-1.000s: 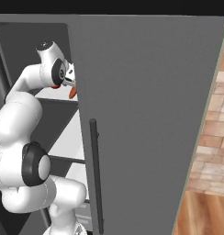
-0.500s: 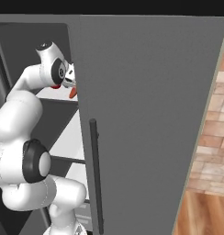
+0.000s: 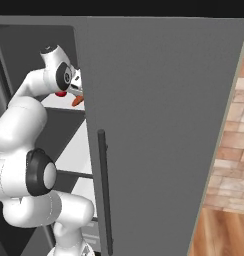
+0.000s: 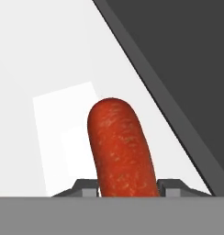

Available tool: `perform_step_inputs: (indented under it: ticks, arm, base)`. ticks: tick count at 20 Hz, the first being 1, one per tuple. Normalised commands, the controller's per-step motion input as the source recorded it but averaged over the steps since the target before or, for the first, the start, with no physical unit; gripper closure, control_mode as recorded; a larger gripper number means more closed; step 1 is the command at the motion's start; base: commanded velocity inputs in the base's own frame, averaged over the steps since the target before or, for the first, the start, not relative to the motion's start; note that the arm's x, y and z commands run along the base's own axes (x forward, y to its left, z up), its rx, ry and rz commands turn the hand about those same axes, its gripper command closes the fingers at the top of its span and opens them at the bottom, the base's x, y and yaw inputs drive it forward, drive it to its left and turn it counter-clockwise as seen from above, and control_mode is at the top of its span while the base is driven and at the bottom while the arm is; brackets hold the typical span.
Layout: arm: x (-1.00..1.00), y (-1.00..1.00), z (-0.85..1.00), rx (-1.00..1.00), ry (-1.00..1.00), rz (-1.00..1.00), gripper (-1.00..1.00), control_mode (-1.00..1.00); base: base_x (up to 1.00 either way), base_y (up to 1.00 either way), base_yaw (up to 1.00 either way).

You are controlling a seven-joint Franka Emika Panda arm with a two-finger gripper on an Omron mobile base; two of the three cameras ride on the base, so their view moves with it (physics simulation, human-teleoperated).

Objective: Take the tomato and carrot out of the freezer and place them in the tupperware container on the counter. Then put the tupperware containing the vegetables back in the freezer.

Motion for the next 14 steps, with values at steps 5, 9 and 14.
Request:
perform_step_inputs:
  ticks: [5, 9, 14]
  arm:
    - [0.00, -0.02, -0.96, 0.00, 0.03, 0.03, 1.00, -1.00]
    - [0.05, 0.00, -1.00, 0.00, 0.04, 0.03, 1.00, -1.00]
    - [-0.03, 0.00, -0.89, 0.02, 0.05, 0.04, 1.00, -1.00]
  base:
    - [0.00, 0.00, 0.00]
    - [0.00, 0.00, 0.00]
    - [0.00, 0.00, 0.00]
